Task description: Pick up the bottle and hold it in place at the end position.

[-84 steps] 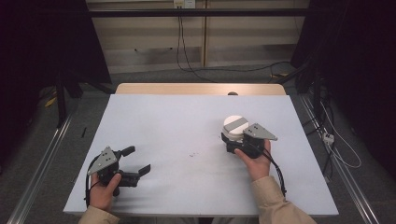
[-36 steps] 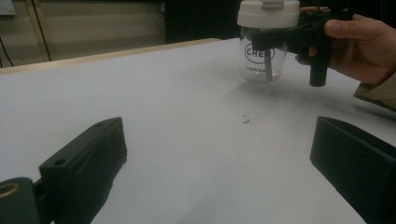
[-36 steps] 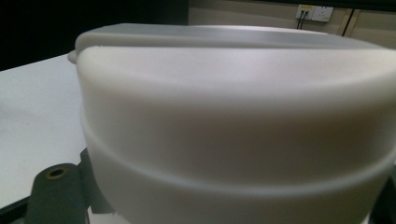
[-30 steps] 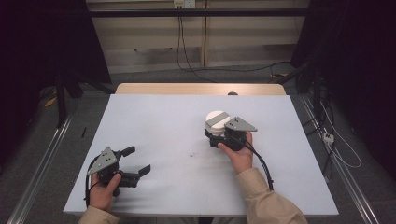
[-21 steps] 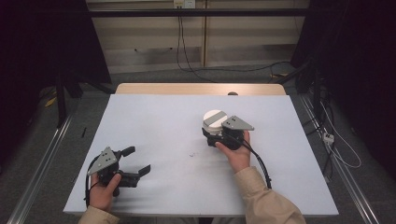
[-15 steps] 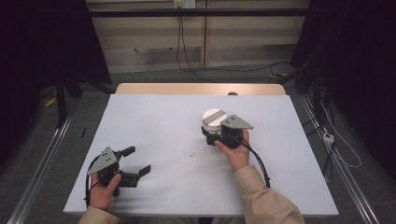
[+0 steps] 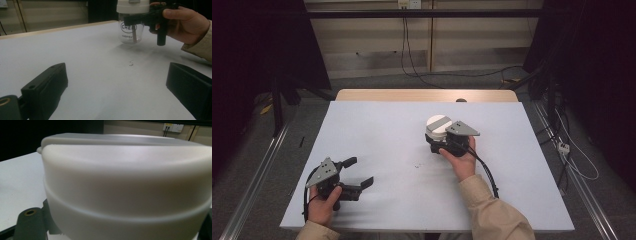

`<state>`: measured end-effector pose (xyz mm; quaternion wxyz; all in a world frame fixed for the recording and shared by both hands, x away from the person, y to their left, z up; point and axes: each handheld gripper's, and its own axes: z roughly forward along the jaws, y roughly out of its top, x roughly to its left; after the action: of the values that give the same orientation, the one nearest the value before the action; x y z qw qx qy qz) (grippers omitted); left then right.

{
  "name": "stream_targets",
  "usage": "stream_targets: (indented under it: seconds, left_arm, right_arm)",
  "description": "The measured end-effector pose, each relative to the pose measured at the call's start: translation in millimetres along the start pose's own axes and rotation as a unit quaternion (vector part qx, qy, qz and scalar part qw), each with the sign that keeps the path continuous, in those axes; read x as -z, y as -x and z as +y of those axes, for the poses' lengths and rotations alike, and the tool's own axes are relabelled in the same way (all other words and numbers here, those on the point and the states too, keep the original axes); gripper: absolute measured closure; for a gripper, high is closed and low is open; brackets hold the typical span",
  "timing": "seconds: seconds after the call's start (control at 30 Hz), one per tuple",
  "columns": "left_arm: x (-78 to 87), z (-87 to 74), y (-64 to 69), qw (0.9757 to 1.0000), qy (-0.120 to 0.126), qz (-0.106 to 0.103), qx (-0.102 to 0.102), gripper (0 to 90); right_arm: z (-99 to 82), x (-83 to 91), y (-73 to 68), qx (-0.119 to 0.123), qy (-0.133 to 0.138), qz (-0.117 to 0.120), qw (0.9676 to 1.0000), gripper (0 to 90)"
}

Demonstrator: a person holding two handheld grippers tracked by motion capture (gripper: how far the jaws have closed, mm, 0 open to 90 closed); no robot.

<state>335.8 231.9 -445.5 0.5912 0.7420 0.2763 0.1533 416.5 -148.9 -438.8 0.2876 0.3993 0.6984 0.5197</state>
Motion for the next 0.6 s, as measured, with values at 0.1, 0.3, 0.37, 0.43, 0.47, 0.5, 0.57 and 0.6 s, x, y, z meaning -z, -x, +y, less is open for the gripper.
stream_targets:
  seconds: [0.1, 0.3, 0.37, 0.43, 0.47, 0.5, 0.57, 0.6]
  left_arm:
    - [0.0, 0.0, 0.0, 1.0000, 0.000, 0.000, 0.000, 3.4]
    - [0.5, -0.3, -0.2, 1.0000, 0.001, 0.000, 0.003, 3.4]
    - [0.5, -0.4, -0.2, 1.0000, 0.001, 0.000, 0.004, 3.4]
    - [0.4, -0.4, 0.0, 1.0000, 0.002, 0.000, 0.005, 3.4]
    - [0.5, -0.4, -0.3, 1.0000, 0.001, 0.000, 0.003, 3.4]
    - [0.4, -0.5, -0.3, 1.0000, 0.001, 0.000, 0.003, 3.4]
    - [0.2, -0.6, -0.1, 1.0000, 0.001, 0.000, 0.005, 3.4]
    - [0.1, -0.7, -0.1, 1.0000, 0.001, 0.000, 0.006, 3.4]
  right_arm:
    - [0.9, -3.4, -2.8, 0.001, -0.001, 0.004, 1.0000, 18.4]
    - [1.2, -10.0, -6.6, 0.001, 0.001, 0.010, 1.0000, 18.4]
    - [0.7, -12.0, -7.2, 0.000, 0.000, 0.011, 0.9999, 18.4]
    - [0.5, -13.7, -7.3, 0.001, 0.000, 0.013, 0.9999, 18.4]
    - [0.7, -14.3, -7.5, 0.000, 0.000, 0.013, 0.9999, 18.4]
    - [0.9, -15.0, -7.7, -0.001, 0.001, 0.013, 0.9999, 18.4]
    - [1.6, -16.0, -8.5, -0.001, 0.001, 0.014, 0.9999, 18.4]
    - [1.9, -16.7, -8.8, 0.000, 0.002, 0.014, 0.9999, 18.4]
